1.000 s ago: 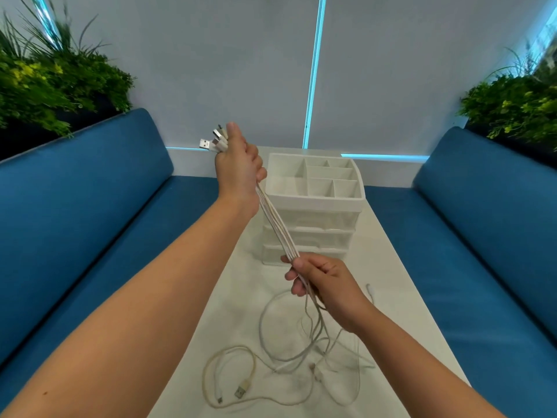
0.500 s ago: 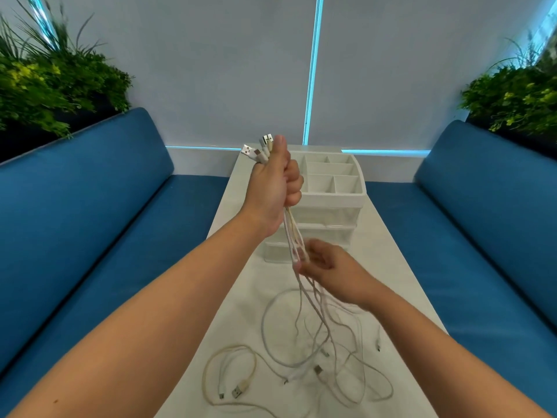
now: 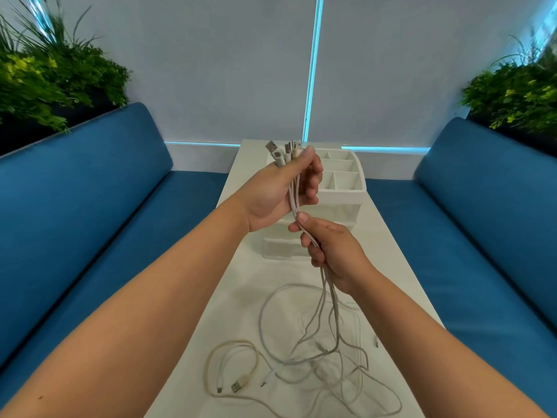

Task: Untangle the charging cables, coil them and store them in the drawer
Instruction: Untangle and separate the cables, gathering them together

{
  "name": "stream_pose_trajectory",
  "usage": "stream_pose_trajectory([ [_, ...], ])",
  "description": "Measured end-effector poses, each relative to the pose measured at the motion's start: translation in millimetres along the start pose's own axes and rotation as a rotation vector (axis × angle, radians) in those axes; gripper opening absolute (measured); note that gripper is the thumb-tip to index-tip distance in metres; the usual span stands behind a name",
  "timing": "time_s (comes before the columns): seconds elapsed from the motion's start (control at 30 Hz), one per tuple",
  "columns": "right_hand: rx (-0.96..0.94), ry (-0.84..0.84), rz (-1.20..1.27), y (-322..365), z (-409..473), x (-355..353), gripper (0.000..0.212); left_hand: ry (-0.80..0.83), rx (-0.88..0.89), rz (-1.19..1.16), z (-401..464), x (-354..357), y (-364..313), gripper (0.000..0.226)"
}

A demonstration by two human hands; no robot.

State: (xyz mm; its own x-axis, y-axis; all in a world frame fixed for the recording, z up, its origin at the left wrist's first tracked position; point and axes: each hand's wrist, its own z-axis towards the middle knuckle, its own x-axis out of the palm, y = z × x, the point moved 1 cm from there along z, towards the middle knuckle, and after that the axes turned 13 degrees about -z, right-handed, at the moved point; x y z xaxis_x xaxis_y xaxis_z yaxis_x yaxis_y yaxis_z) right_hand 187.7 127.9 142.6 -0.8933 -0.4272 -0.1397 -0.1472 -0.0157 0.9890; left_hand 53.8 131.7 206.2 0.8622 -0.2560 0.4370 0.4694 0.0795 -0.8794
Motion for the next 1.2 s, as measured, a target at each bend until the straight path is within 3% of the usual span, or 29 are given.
stream_pose_trajectory([
  [0.07, -0.006, -0.062, -0.022, -1, -3, 3, 0.032, -0.020, 0.000, 0.037, 0, 1, 2, 0.032],
  [0.2, -0.123, -0.117, -0.102, -1, -10, 12, 0.036, -0.122, 0.006, -0.137, 3, -2, 6, 0.030],
  [0.3, -0.154, -0.054, -0.127, 4, -13, 10, 0.026, -0.173, -0.001, -0.292, 5, -4, 9, 0.031],
  [0.47, 0.025, 0.149, 0.153, 7, -15, 4, 0.024, -0.170, -0.026, -0.491, 5, -5, 14, 0.039],
  [0.63, -0.123, 0.029, -0.148, -4, -21, 16, 0.038, -0.200, -0.021, -0.448, 6, -2, 16, 0.042],
  [0.77, -0.209, 0.088, -0.170, -24, -23, 11, 0.029, -0.249, 0.040, -0.434, 12, -12, 0, 0.041],
  [0.9, -0.165, 0.049, -0.308, -22, -17, -2, 0.030, -0.284, 0.064, -0.393, 9, -17, 2, 0.041],
  [1.03, -0.070, -0.086, -0.290, -27, -18, -2, 0.051, -0.295, 0.109, -0.421, 9, -19, 0, 0.041],
  [1.1, -0.073, -0.042, -0.247, -38, -23, -1, 0.053, -0.318, 0.148, -0.439, 9, -26, -6, 0.040],
  [1.2, -0.138, 0.111, -0.283, -54, -28, -4, 0.036, -0.383, 0.185, -0.463, 7, -39, -9, 0.041],
])
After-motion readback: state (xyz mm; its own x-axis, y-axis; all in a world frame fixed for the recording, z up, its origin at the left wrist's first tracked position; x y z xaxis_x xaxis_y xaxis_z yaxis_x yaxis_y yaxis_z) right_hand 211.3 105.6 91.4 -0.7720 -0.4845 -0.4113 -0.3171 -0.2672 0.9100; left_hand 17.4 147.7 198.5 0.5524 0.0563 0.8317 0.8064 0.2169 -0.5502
